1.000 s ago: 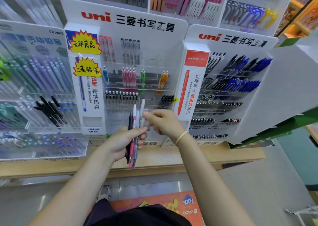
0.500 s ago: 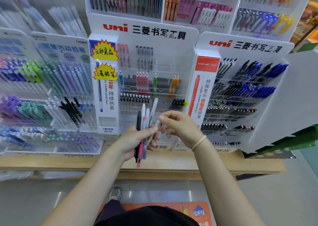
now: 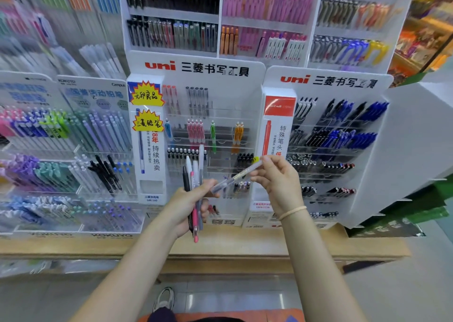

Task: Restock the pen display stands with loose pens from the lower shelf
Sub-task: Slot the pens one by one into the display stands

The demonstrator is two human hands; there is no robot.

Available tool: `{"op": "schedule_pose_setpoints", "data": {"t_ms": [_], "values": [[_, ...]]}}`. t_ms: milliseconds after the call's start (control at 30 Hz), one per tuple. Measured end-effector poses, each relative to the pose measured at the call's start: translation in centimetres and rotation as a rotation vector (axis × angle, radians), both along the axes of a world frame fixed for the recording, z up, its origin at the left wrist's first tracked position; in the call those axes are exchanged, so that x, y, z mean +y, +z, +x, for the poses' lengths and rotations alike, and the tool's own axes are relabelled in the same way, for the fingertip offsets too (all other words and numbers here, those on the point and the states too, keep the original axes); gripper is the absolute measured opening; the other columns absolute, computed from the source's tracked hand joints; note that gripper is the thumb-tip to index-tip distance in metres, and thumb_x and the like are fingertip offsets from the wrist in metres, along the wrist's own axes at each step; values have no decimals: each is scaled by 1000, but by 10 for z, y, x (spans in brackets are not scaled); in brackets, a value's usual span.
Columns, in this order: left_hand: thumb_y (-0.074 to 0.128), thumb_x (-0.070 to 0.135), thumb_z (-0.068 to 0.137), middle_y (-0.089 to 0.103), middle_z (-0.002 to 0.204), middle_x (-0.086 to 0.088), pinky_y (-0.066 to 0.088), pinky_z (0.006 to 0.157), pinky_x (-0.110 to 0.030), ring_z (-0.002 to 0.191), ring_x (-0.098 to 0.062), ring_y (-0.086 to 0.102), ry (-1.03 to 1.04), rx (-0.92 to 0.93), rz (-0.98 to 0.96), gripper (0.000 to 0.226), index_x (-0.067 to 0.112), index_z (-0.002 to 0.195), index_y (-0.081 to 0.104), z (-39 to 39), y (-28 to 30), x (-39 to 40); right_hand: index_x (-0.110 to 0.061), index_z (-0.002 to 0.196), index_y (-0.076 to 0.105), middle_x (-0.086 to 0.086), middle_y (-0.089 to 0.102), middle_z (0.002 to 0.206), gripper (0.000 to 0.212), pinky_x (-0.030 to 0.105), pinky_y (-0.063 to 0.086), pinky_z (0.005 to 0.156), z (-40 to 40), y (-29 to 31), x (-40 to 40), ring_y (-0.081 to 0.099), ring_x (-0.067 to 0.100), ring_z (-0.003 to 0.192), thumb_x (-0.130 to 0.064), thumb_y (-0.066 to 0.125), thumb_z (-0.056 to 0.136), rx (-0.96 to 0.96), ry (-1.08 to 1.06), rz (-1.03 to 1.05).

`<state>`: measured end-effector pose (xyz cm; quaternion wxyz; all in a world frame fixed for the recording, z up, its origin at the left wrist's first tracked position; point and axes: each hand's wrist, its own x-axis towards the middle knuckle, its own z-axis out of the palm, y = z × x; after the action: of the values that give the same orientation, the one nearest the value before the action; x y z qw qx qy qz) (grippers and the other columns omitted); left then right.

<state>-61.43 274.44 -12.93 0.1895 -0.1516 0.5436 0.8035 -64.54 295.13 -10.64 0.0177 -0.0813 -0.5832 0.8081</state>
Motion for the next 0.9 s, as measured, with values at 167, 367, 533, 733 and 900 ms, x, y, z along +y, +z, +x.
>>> {"op": "schedule_pose_setpoints", "data": {"t_ms": [167, 367, 533, 733, 900], "values": [[81, 30, 69, 66, 90, -17, 44, 44, -22, 46, -10, 46, 116, 51, -24, 57, -1, 115, 67, -9, 11, 9, 2, 105, 58, 16, 66, 83, 10, 29, 59, 68, 7, 11, 13, 69, 26, 73, -5, 59, 97, 20, -70, -53], [80, 16, 80, 57, 60, -1, 46, 46, -22, 49, -11, 48, 213, 122, -87, 14, 9, 91, 73, -19, 26, 15, -2, 100, 65, 11, 68, 79, 11, 34, 59, 72, 16, 12, 13, 65, 23, 72, -5, 67, 90, -25, 353, 385], [78, 11, 85, 59, 55, 0, 46, 48, -24, 46, -12, 49, 180, 233, -226, 9, 8, 90, 73, -23, 35, 26, 0, 105, 61, 9, 68, 80, 26, 37, 57, 70, 10, 14, -23, 67, 19, 70, -15, 74, 88, 38, 409, 442], [80, 11, 83, 62, 54, -2, 46, 49, -25, 46, -12, 50, 244, 307, -243, 5, 11, 82, 75, -42, 52, 14, 1, 99, 57, 6, 66, 69, 28, 33, 47, 56, -11, 31, -49, 63, 13, 58, -10, 77, 84, 72, 334, 419], [80, 14, 83, 56, 48, -1, 46, 48, -24, 43, -11, 49, 269, 300, -214, 9, 9, 85, 74, -56, 58, -4, 1, 101, 61, 1, 65, 68, 26, 24, 50, 56, -29, 43, -67, 60, 6, 55, -10, 77, 84, 73, 335, 446]]}}
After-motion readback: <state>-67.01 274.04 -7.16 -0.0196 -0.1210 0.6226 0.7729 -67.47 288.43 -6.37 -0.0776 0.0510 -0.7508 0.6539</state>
